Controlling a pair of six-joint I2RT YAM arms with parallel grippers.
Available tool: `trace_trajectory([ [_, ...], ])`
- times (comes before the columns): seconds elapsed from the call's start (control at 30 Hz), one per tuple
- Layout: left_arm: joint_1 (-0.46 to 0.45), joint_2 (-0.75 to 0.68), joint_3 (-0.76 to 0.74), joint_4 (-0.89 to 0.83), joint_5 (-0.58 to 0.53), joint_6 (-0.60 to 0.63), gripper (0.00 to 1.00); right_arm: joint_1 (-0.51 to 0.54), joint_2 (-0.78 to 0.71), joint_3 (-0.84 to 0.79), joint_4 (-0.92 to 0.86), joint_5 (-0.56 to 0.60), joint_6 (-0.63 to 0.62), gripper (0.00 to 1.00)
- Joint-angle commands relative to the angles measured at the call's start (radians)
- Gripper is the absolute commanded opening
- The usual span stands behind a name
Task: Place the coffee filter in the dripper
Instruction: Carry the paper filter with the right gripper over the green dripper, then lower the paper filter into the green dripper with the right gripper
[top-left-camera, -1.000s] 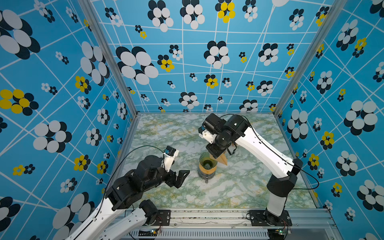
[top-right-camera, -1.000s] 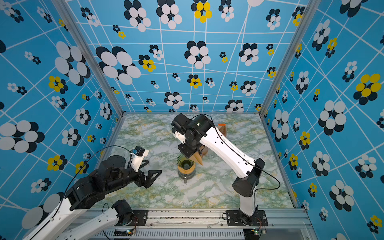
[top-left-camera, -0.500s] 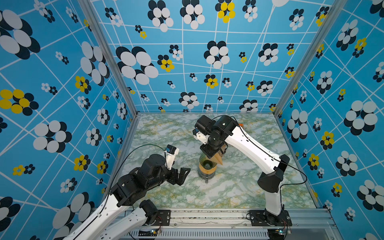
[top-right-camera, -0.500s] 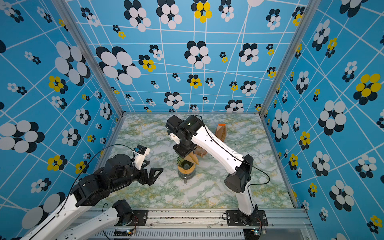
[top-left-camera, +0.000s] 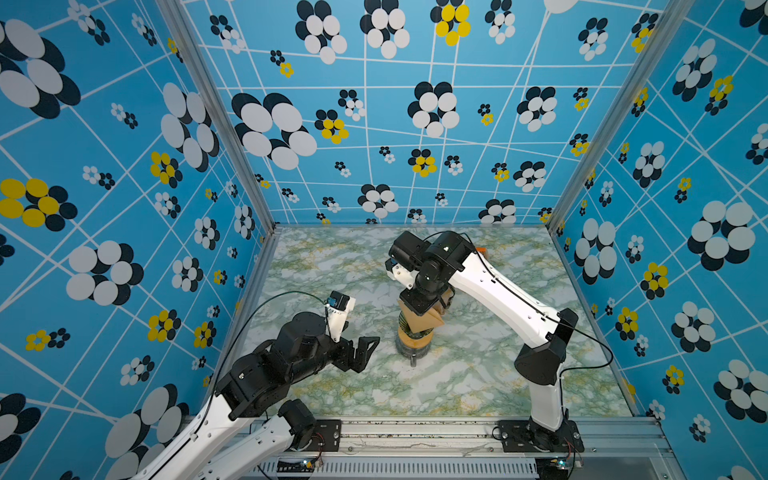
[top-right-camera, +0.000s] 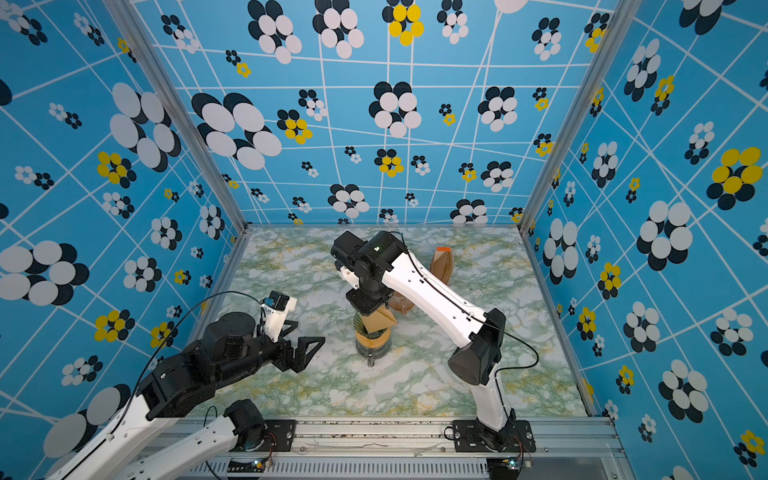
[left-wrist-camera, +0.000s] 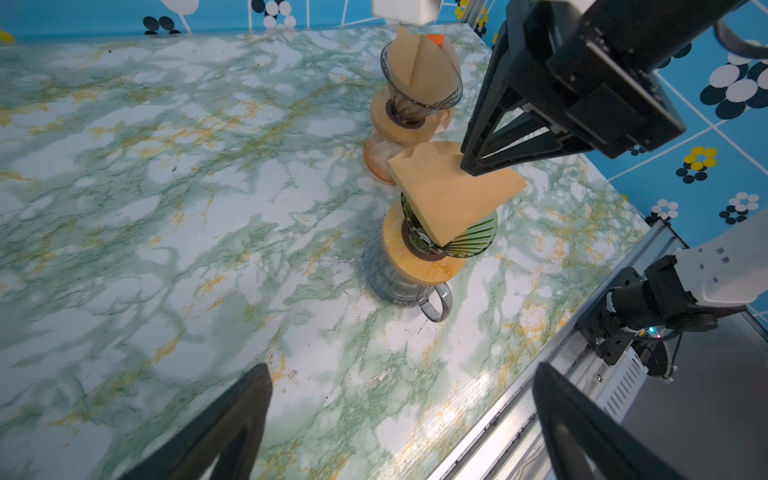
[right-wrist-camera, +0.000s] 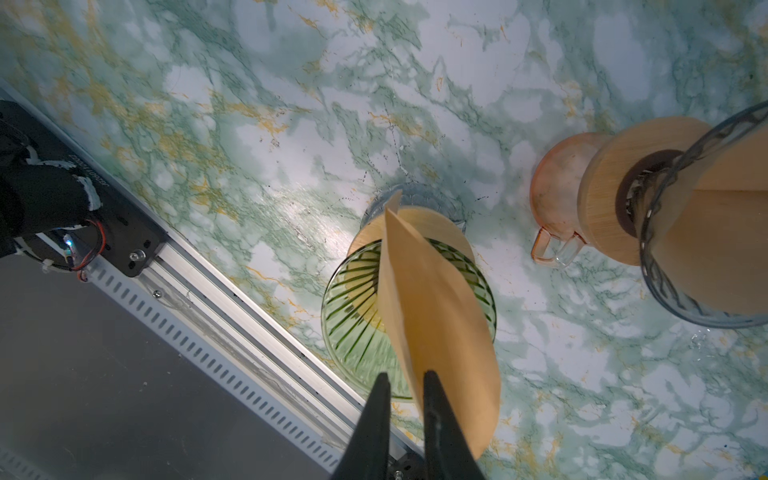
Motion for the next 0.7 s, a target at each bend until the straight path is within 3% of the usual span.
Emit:
trace_trajectory([
  [0.0,-0.006,0.023,0.023,-0.015,-0.031,-0.021,0.99,0.005,-0.002,-0.016,-0.006,0.001,0.003,0.19],
  [0.2,-0.007,0.051,0.042,-0.003,0.005,-0.052,0.99,0.005,-0.065,-0.043,0.041,-0.028,0.013,0.21],
  [0.43,-0.01,0.067,0.021,0.091,0.093,-0.112,0.99,-0.002,-0.217,-0.188,0.171,-0.054,0.044,0.22],
  [0.67,-0.021,0.107,0.02,0.115,0.092,-0.114,0.99,-0.057,-0.355,-0.364,0.301,-0.099,0.051,0.06],
])
